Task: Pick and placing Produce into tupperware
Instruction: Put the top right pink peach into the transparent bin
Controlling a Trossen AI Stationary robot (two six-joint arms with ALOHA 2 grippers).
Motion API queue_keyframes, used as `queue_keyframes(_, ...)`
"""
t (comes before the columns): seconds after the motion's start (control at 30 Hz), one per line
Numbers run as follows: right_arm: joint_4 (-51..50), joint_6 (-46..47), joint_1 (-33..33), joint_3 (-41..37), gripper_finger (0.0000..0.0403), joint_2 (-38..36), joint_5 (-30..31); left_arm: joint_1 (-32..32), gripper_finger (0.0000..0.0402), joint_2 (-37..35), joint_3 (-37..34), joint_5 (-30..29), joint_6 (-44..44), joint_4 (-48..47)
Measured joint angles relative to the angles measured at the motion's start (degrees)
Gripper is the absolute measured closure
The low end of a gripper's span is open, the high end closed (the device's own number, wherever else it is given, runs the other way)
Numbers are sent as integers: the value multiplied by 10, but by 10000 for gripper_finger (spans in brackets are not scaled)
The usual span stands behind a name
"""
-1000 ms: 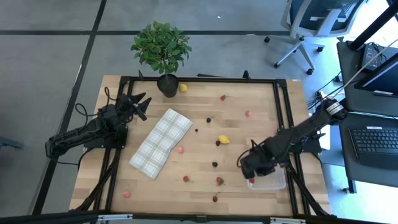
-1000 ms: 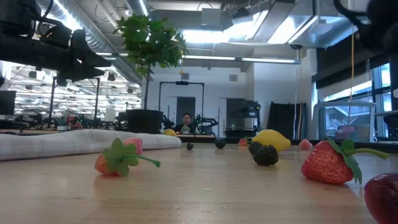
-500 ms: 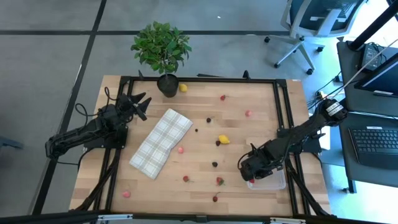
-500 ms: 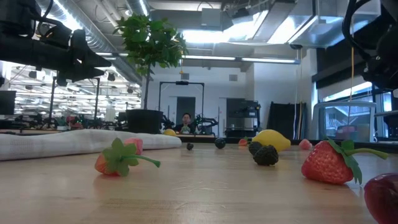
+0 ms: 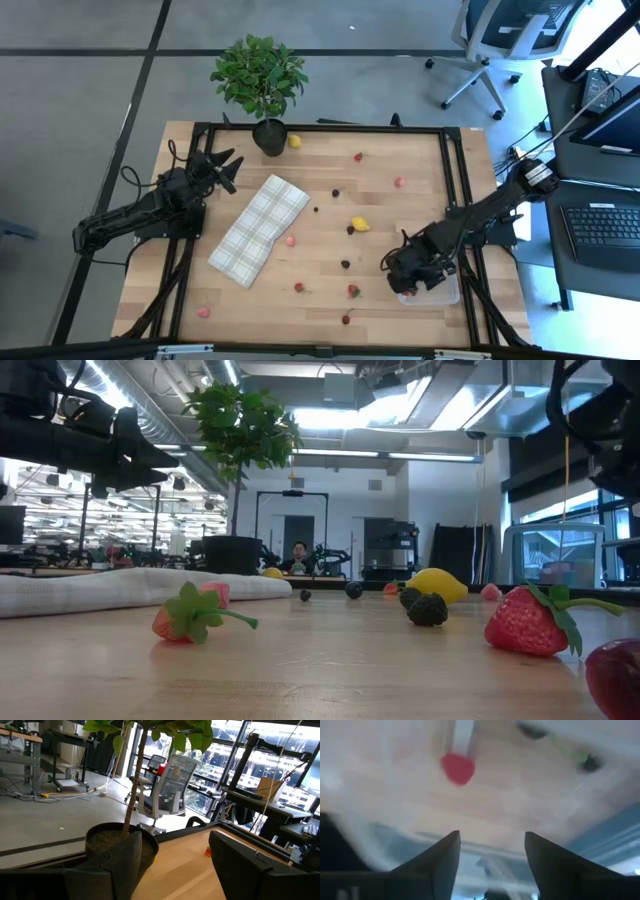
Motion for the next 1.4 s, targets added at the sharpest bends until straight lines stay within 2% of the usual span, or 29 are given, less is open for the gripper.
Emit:
queue_keyframes(0.13, -47, -25, -15, 48, 162, -29, 46, 0, 176, 0, 0, 0, -1, 0)
queue_keyframes(0.27, -142, -58, -38, 110, 160, -67, 172, 0, 176, 0, 0, 0, 0, 0)
queue_keyframes(0.4, -244, -91, -64, 164, 160, -99, 345, 0, 176, 0, 0, 0, 0, 0)
queue_keyframes(0.47, -271, -123, -83, 184, 160, -111, 412, 0, 176, 0, 0, 0, 0, 0)
queue_keyframes(0.67, -268, -257, -165, 215, 160, -120, 518, 0, 176, 0, 0, 0, -3, 0)
queue_keyframes(0.83, -280, -315, -273, 203, 160, -106, 525, 0, 176, 0, 0, 0, -42, 0)
queue_keyframes(1.03, -256, -399, -403, 158, 160, -82, 520, 0, 176, 0, 0, 0, -44, 0)
queue_keyframes(1.3, -76, -497, -501, 63, 160, -44, 479, 0, 176, 0, 0, 0, -44, 0)
queue_keyframes(1.4, -45, -510, -527, 36, 160, -28, 477, 0, 176, 0, 0, 0, -44, 0)
